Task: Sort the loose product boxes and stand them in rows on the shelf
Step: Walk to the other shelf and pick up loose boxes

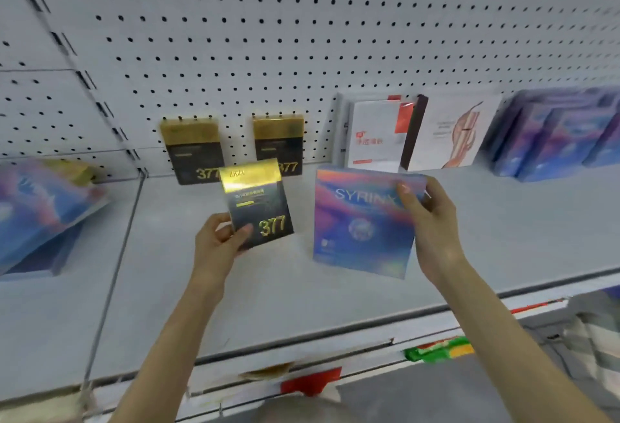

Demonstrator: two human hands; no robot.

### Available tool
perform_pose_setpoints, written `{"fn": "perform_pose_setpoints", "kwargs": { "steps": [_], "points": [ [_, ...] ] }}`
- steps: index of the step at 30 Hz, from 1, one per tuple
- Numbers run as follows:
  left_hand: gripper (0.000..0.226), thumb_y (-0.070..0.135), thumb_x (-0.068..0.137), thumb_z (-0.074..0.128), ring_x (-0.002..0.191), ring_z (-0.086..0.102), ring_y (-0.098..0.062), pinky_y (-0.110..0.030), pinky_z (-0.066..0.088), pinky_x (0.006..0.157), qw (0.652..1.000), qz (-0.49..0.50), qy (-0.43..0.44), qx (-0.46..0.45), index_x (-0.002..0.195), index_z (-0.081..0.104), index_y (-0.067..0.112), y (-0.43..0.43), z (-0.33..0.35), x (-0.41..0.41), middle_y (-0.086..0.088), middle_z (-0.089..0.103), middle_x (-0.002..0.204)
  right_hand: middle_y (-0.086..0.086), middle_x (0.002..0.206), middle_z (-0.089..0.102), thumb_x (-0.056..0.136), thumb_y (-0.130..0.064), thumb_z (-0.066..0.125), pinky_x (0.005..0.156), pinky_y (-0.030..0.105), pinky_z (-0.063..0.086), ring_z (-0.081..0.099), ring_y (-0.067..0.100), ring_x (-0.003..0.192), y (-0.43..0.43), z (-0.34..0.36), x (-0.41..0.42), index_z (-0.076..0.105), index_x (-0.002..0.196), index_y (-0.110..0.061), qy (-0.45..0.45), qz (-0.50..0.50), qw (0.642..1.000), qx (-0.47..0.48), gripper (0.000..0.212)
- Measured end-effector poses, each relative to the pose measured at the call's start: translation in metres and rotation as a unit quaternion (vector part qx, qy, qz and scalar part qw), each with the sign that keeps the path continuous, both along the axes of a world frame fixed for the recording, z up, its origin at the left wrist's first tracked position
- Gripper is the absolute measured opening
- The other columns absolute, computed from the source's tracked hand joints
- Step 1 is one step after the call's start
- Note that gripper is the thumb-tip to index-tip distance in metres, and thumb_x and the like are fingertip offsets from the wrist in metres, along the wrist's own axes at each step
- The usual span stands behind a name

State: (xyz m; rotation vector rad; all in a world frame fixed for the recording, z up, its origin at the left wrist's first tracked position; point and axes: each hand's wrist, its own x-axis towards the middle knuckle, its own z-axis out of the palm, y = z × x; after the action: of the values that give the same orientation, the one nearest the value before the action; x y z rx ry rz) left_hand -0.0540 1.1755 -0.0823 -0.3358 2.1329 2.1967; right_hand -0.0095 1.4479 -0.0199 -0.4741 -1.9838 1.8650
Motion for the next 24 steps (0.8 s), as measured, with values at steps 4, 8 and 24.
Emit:
{"fn": "perform_pose_setpoints", "kwargs": {
  "steps": [4,8,24],
  "points": [
    [0.026,0.006,0.086,0.067,0.101,0.063,-0.025,-0.042,0.053,0.089,0.998,-0.013,0.026,-0.063,0.109,0.056,0.012,0.015,-0.004,-0.052,-0.011,0.066,0.108,-0.002,0.097,0.07,0.092,-0.025,0.063,0.072,0.026,0.054,0.067,0.016,0.085,0.017,-0.009,-0.023,0.059,0.105,-0.014,-0.005,0.014,1.0,0.007,0.017],
    [0.027,0.01,0.088,0.065,0.099,0.06,-0.019,-0.029,0.049,0.087,0.985,-0.008,0.072,-0.154,0.111,0.055,0.019,0.032,-0.009,-0.088,-0.002,0.063,0.109,0.0,0.104,0.071,0.09,-0.031,0.065,0.084,0.043,0.057,0.069,0.024,0.095,0.026,-0.011,-0.048,0.061,0.101,-0.023,-0.023,0.037,0.999,0.003,0.014],
    [0.032,0.016,0.092,0.061,0.106,0.06,-0.027,-0.028,0.043,0.085,0.946,0.051,0.093,-0.306,0.121,0.054,0.004,0.039,-0.035,-0.122,-0.014,0.061,0.117,0.006,0.102,0.07,0.076,-0.047,0.069,0.087,0.052,0.056,0.071,0.028,0.093,0.04,-0.02,-0.078,0.054,0.106,-0.012,-0.04,0.063,0.995,-0.065,0.048]
  ]
}}
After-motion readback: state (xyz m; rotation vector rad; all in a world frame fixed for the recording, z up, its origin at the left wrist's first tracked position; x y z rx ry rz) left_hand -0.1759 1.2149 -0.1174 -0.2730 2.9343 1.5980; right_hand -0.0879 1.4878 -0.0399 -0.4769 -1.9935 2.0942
